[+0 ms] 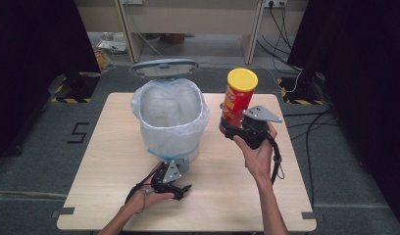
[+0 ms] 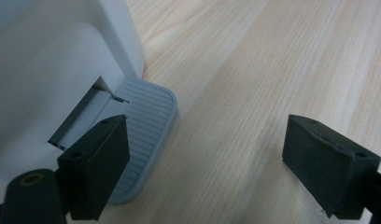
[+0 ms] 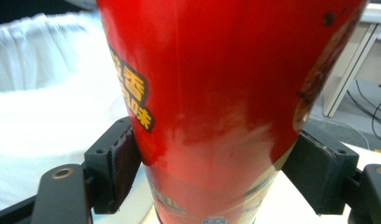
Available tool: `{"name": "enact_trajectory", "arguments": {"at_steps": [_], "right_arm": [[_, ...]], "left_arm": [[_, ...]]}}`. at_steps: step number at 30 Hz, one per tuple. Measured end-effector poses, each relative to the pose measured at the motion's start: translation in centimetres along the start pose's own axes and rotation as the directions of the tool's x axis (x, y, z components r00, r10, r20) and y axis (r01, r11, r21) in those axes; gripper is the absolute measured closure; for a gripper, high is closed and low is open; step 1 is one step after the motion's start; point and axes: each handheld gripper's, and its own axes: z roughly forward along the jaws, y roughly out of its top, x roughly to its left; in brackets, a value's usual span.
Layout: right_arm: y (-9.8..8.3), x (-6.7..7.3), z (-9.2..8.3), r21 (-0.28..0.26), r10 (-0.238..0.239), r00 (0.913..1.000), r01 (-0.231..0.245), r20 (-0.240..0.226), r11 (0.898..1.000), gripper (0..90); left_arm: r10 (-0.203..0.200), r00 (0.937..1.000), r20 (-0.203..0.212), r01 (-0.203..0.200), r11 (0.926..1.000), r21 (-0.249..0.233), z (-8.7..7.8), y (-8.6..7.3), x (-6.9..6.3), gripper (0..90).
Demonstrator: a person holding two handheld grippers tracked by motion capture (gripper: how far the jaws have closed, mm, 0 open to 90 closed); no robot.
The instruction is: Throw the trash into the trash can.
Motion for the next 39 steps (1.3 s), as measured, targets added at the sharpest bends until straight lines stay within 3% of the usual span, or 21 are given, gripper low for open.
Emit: {"name": "enact_trajectory", "arguments": {"at_steps": [13, 22, 28, 39], "right_arm": [[5.0, 1.7, -1.1, -0.048, -0.044, 0.9987, 0.043, -0.023, 0.998, 24.3], [7.2, 3.4, -1.0, -0.078, -0.074, 0.9957, 0.070, -0.056, 0.995, 24.3], [8.6, 5.0, -0.2, -0.092, -0.083, 0.9920, 0.075, -0.095, 0.993, 24.3], [9.2, 7.8, 2.3, -0.071, -0.111, 0.9826, 0.101, -0.149, 0.992, 24.3]], "left_arm": [[-0.002, 1.0000, 0.003, 0.002, 1.0000, 0.005, 0.0, 0.0, 0.0, 14.0], [-0.002, 1.0000, 0.003, 0.002, 1.0000, 0.005, 0.0, 0.0, 0.0, 14.0], [-0.002, 1.0000, 0.003, 0.002, 1.0000, 0.005, 0.0, 0.0, 0.0, 14.0], [-0.002, 1.0000, 0.003, 0.002, 1.0000, 0.004, 0.0, 0.0, 0.0, 14.0]]}}
